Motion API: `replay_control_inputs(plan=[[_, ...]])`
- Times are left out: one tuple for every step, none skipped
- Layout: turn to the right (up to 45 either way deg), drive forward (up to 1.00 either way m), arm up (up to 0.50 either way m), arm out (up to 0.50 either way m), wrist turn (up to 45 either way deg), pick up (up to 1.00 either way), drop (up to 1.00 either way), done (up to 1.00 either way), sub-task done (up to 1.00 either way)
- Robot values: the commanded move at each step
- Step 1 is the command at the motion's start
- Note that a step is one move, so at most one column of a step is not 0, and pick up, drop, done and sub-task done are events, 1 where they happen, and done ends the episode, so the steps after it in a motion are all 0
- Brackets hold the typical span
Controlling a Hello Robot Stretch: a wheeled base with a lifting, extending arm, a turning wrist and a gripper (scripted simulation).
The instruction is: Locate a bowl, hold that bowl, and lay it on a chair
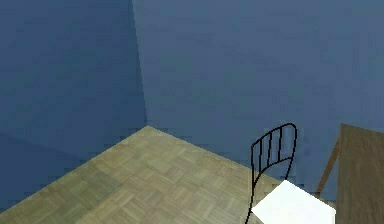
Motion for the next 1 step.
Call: replay_control_inputs(plan=[[0.0,0.0,0.38,0.0,0.0,0.0,0.0,0.0,0.0]])
